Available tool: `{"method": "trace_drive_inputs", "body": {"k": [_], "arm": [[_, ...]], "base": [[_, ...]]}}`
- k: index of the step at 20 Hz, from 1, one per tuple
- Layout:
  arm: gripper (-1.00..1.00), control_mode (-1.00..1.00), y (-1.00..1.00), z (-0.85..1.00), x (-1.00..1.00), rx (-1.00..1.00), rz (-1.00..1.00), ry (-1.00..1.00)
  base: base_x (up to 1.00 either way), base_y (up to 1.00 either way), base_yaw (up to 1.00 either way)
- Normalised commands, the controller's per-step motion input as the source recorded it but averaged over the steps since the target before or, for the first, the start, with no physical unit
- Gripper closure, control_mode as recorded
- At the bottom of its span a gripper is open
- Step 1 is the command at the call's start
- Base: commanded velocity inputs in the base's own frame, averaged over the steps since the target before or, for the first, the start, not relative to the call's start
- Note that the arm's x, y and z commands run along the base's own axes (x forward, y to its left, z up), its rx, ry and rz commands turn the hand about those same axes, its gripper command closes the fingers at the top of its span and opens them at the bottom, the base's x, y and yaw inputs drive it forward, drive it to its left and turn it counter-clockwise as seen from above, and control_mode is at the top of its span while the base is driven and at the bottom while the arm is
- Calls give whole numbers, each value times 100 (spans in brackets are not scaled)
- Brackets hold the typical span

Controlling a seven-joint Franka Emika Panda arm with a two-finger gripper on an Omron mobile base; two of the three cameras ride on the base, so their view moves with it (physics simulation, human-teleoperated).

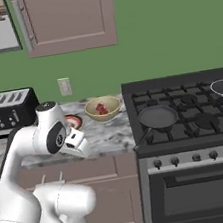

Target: Place one of the steaks on the plate and the other in the bowl. Then place the bowl in the fridge.

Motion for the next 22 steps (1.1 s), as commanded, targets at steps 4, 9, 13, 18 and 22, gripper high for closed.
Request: {"method": "trace_drive_inputs", "body": {"k": [4, 9, 13, 18, 22], "arm": [[-100, 100, 0, 0, 0, 0, 0, 0], [-100, 100, 0, 0, 0, 0, 0, 0], [-100, 100, 0, 0, 0, 0, 0, 0], [-100, -100, -13, 3, -4, 3, -1, -7], [-100, -100, -71, 43, 52, 13, 0, -17]], "base": [[32, 13, -7], [71, 13, -1], [34, 13, -4], [0, 0, 0], [0, 0, 0]]}}
